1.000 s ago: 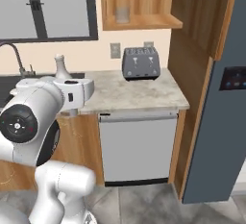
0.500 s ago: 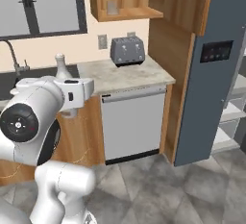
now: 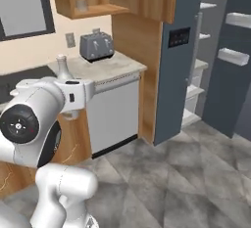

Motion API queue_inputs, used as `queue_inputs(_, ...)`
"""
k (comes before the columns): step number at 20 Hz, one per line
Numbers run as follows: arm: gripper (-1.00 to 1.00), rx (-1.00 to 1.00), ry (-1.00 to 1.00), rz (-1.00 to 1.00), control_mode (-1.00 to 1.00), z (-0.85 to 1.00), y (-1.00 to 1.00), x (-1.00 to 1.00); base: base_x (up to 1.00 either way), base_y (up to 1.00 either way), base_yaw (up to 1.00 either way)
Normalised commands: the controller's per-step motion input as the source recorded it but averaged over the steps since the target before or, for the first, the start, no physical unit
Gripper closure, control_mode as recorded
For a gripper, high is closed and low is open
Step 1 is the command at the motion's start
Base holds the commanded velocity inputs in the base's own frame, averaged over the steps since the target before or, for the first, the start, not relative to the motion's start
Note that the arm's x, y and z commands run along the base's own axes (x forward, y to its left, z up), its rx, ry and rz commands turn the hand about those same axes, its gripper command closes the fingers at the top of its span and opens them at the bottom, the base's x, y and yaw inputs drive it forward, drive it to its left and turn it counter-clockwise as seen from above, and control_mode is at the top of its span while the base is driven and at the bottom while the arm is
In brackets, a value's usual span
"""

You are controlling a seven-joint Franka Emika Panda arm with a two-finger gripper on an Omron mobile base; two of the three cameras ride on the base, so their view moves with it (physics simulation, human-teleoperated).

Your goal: There is a bowl on the dining counter. Grab a lemon wedge from the fridge and place it in the bowl. Then get the liquor bottle and glass cup from the cabinet and place them next to the bowl.

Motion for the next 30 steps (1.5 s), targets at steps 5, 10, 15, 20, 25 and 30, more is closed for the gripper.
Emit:
queue_inputs(5,1.00,0.00,0.00,0.00,1.00,0.00,0.00,0.00,-0.99,0.12,-0.50)
queue_inputs(10,1.00,0.00,0.00,0.00,1.00,0.00,0.00,0.00,-0.92,0.00,-0.49)
queue_inputs(15,1.00,0.00,0.00,0.00,1.00,0.00,0.00,0.00,-0.83,-0.24,-0.41)
queue_inputs(20,1.00,0.00,0.00,0.00,1.00,0.00,0.00,0.00,-0.75,-0.55,-0.28)
queue_inputs(25,1.00,0.00,0.00,0.00,1.00,0.00,0.00,0.00,-0.48,-0.75,-0.19)
queue_inputs(30,1.00,0.00,0.00,0.00,1.00,0.00,0.00,0.00,-0.26,-0.79,-0.20)
